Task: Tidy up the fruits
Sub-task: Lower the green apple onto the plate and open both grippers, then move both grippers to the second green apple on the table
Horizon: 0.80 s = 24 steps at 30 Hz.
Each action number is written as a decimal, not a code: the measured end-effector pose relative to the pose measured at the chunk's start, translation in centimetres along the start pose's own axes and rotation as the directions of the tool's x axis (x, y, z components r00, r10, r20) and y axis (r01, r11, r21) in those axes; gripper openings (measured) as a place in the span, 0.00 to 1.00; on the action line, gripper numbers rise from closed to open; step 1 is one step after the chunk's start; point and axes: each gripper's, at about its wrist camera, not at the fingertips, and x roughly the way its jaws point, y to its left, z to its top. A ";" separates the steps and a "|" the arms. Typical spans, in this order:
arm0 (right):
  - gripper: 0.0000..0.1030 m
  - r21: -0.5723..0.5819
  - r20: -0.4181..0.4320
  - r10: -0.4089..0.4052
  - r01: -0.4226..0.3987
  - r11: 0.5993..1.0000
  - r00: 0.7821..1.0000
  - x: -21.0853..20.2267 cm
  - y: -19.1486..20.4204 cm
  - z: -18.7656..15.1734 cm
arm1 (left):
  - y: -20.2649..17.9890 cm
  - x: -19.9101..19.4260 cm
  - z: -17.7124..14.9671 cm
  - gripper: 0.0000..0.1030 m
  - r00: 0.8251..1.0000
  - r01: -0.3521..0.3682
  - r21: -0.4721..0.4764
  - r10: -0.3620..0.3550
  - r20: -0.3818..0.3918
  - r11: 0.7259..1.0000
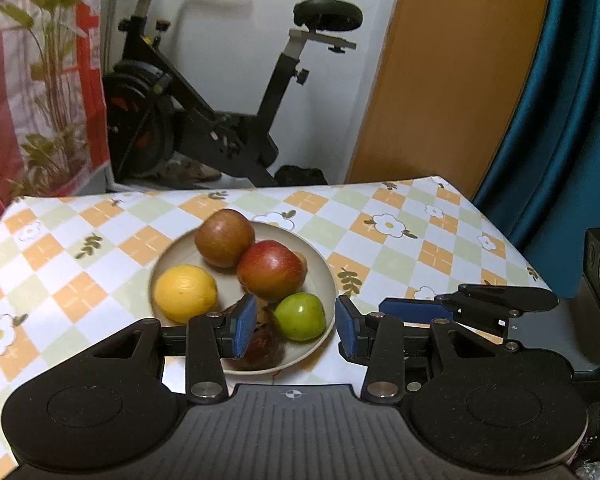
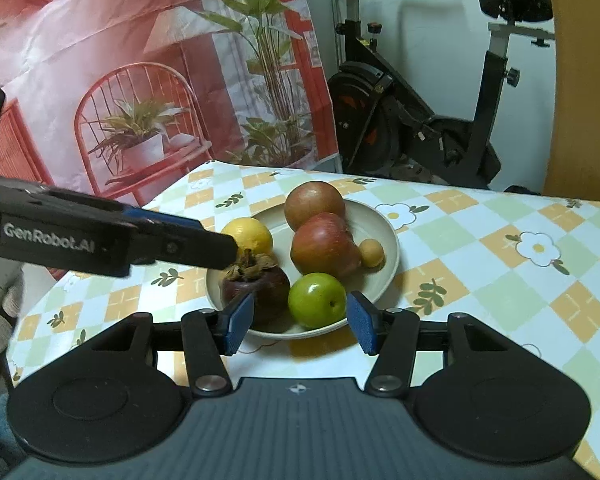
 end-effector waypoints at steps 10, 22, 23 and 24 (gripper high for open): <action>0.54 0.028 0.041 0.013 -0.014 1.000 0.999 -1.5 2.1 -0.9 | 0.6 -3.0 -1.3 0.44 0.997 -0.051 -0.031 0.053 0.051 0.998; 0.54 -0.036 0.004 0.011 -0.011 0.999 1.000 -2.2 3.9 -2.8 | 2.8 -4.4 -4.3 0.44 0.997 -0.071 -0.148 0.075 0.019 0.986; 0.54 -0.037 0.002 0.015 -0.015 0.999 1.000 -2.2 4.0 -2.9 | 3.1 -4.6 -4.7 0.44 0.997 -0.073 -0.162 0.076 0.014 0.984; 0.54 -0.038 0.001 0.018 -0.018 0.999 1.000 -2.3 4.0 -3.0 | 3.3 -4.6 -4.9 0.44 0.997 -0.073 -0.172 0.076 0.011 0.982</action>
